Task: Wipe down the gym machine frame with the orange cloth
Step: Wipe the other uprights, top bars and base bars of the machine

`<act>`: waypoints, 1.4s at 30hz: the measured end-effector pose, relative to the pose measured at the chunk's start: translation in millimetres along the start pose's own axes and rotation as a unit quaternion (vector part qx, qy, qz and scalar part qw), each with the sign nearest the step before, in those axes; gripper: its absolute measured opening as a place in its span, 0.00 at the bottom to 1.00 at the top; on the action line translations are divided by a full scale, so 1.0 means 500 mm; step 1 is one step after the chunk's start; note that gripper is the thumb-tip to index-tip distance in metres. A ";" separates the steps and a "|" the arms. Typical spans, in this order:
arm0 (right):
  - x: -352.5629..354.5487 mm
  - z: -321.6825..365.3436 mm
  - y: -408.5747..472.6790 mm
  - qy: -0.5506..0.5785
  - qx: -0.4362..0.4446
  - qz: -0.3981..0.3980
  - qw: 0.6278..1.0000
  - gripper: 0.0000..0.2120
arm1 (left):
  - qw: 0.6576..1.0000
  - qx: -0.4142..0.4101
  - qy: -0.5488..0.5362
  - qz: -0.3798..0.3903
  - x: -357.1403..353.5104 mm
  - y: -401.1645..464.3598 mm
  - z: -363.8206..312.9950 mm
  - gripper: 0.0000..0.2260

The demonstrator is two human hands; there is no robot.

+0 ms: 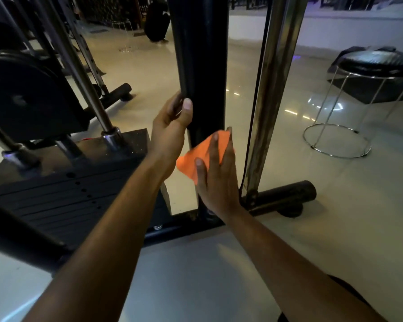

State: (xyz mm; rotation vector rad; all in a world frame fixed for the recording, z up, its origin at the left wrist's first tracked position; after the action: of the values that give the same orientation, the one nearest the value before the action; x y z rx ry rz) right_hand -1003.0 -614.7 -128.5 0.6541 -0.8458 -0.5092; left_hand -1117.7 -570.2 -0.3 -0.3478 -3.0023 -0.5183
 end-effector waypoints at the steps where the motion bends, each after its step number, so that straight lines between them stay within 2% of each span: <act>1: 0.009 0.010 0.024 0.000 0.007 -0.016 1.000 0.36 | 1.000 0.018 -0.005 -0.009 0.003 -0.012 0.021 0.21; 4: 0.007 -0.014 0.017 -0.024 -0.003 -0.026 0.999 0.34 | 0.998 0.066 -0.014 0.005 0.003 -0.027 0.062 0.23; 7: -0.045 -0.070 -0.109 -0.054 -0.026 0.066 0.996 0.35 | 0.997 0.073 -0.007 0.030 0.004 -0.030 0.082 0.27; 9: -0.068 -0.086 -0.158 -0.045 -0.046 0.087 0.994 0.34 | 0.996 0.077 -0.018 0.038 0.004 -0.033 0.085 0.24; 12: -0.055 -0.051 -0.102 -0.008 -0.050 0.061 0.997 0.36 | 0.995 0.092 -0.027 0.037 0.008 -0.033 0.085 0.19; 15: -0.010 0.002 0.013 0.007 -0.033 -0.017 0.999 0.36 | 0.994 0.097 -0.039 0.039 0.008 -0.030 0.083 0.20; 17: -0.001 0.012 0.042 0.002 -0.037 -0.036 0.999 0.35 | 0.994 0.092 -0.047 0.041 0.006 -0.031 0.082 0.21; 19: -0.021 -0.021 -0.002 -0.031 -0.024 -0.005 0.999 0.35 | 0.995 0.086 -0.047 0.036 0.007 -0.032 0.083 0.22; 21: -0.060 -0.081 -0.095 -0.058 -0.021 0.061 0.996 0.37 | 0.996 0.074 -0.037 0.039 0.006 -0.030 0.086 0.25; 23: -0.092 -0.117 -0.170 -0.050 -0.063 0.091 0.993 0.39 | 0.997 0.062 -0.027 0.042 0.004 -0.028 0.089 0.24; 26: -0.091 -0.078 -0.150 -0.009 -0.098 0.063 0.993 0.38 | 0.998 0.049 -0.020 0.040 0.002 -0.027 0.095 0.21; 31: -0.040 -0.035 -0.040 0.009 -0.053 -0.015 0.998 0.36 | 0.997 0.064 -0.016 0.027 -0.002 -0.025 0.117 0.22; 33: -0.049 -0.044 -0.060 -0.009 -0.050 0.004 0.999 0.35 | 0.997 0.065 -0.017 0.028 -0.004 -0.028 0.116 0.24; 38: -0.074 -0.116 -0.156 -0.031 -0.020 0.113 0.993 0.35 | 0.996 0.080 -0.007 0.026 -0.019 -0.044 0.118 0.30; 40: -0.073 -0.118 -0.159 -0.022 -0.012 0.129 0.991 0.37 | 0.995 0.097 -0.004 0.028 -0.027 -0.056 0.136 0.29; 42: -0.064 -0.098 -0.134 -0.004 -0.016 0.110 0.994 0.36 | 0.994 0.108 0.001 0.036 -0.034 -0.067 0.155 0.27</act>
State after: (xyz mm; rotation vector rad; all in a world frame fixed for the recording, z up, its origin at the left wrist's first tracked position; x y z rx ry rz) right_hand -991.8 -625.0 -216.3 0.5225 -0.9028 -0.3247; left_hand -1112.0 -578.2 -85.8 -0.4347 -2.9922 -0.1856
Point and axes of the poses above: each hand's wrist, its own y-axis towards the middle knuckle, its own x-axis out of the back of the hand, z = x × y, the point moved 5 cm from there along y, towards the middle knuckle
